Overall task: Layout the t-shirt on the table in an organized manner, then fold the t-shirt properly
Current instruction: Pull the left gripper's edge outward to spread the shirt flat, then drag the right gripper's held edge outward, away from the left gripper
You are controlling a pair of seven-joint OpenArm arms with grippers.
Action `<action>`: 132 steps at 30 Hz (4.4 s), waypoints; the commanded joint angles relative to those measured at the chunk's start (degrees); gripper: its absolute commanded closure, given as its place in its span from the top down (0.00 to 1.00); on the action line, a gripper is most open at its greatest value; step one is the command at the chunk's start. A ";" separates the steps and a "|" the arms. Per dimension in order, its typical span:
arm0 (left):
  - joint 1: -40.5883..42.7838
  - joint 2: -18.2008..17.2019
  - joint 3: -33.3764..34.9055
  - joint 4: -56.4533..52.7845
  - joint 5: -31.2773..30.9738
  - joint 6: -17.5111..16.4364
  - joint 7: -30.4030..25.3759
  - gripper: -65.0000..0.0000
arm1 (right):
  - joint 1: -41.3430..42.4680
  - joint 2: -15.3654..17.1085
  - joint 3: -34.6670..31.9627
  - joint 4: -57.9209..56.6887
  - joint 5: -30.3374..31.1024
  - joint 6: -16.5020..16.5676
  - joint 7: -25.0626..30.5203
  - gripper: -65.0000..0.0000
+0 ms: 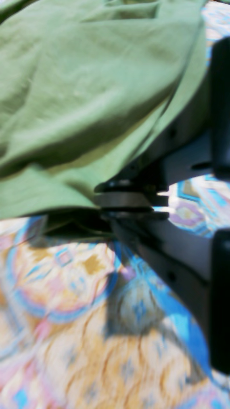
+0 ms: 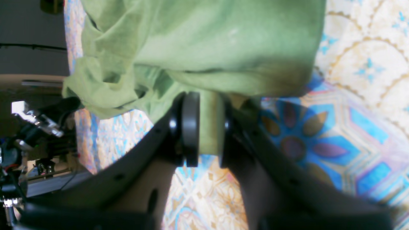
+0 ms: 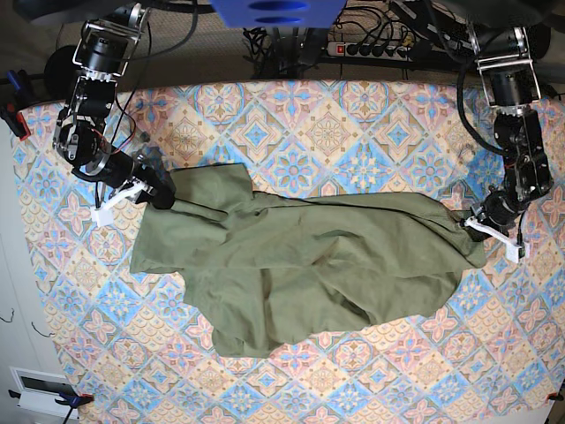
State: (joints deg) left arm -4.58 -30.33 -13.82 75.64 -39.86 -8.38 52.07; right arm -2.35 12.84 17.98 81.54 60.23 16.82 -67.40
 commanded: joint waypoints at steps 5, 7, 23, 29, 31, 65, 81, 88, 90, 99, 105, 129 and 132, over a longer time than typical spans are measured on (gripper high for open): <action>7.17 -5.15 -8.81 9.07 -7.92 -2.39 4.67 0.00 | 0.81 0.92 0.26 1.06 1.44 0.54 0.80 0.15; 9.81 -5.94 -11.89 10.56 -9.95 -2.74 6.70 0.00 | 0.81 0.92 0.26 1.06 1.44 0.54 0.80 0.15; 21.33 -4.18 -15.14 10.21 -4.94 -5.55 4.23 0.00 | -0.86 0.92 -1.14 1.41 1.44 0.54 0.80 0.15; 27.66 -4.27 -13.82 13.81 -3.00 -5.55 3.97 0.00 | -2.88 0.92 -1.32 5.98 1.44 0.54 0.63 0.15; 28.71 -4.27 -13.82 14.25 -1.42 -5.55 3.97 0.00 | -3.58 0.92 -1.32 6.33 1.44 0.54 0.63 0.15; 31.08 -3.83 -13.74 14.25 1.66 -5.55 -0.60 0.00 | -8.16 3.03 -11.78 13.54 -17.81 0.54 1.15 0.25; 30.73 -3.74 -13.74 14.25 1.57 -5.55 -0.60 0.00 | 4.15 2.76 -5.71 2.02 -17.72 0.54 1.15 0.43; 30.73 -3.74 -13.74 14.25 1.57 -5.55 -0.60 0.00 | 6.79 2.68 -5.71 -1.76 -17.72 0.54 1.59 0.43; 30.73 -3.74 -13.74 14.25 1.57 -5.55 -0.60 0.00 | 7.05 2.68 -5.71 -2.28 -17.72 0.54 2.74 0.43; 30.64 -3.74 -13.74 14.25 1.57 -5.55 -0.60 0.00 | 7.05 2.68 -9.67 -4.92 -17.72 0.54 5.29 0.43; 29.94 -3.74 -13.74 14.25 1.57 -5.55 -0.60 0.00 | 7.05 2.68 -9.76 -5.01 -17.72 0.54 6.25 0.40; 28.10 -3.74 -9.87 14.25 1.48 -5.55 -0.60 0.00 | 7.05 8.74 13.10 -0.09 -17.46 16.98 -1.31 0.02; 28.27 -3.74 -9.78 14.43 1.31 -5.64 -0.51 0.00 | 7.05 9.01 12.75 -0.09 -17.72 16.98 -1.48 0.02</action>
State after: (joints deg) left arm 23.83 -32.67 -22.90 89.17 -38.70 -14.24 52.29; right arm 3.60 20.45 30.52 80.62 41.89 33.80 -70.19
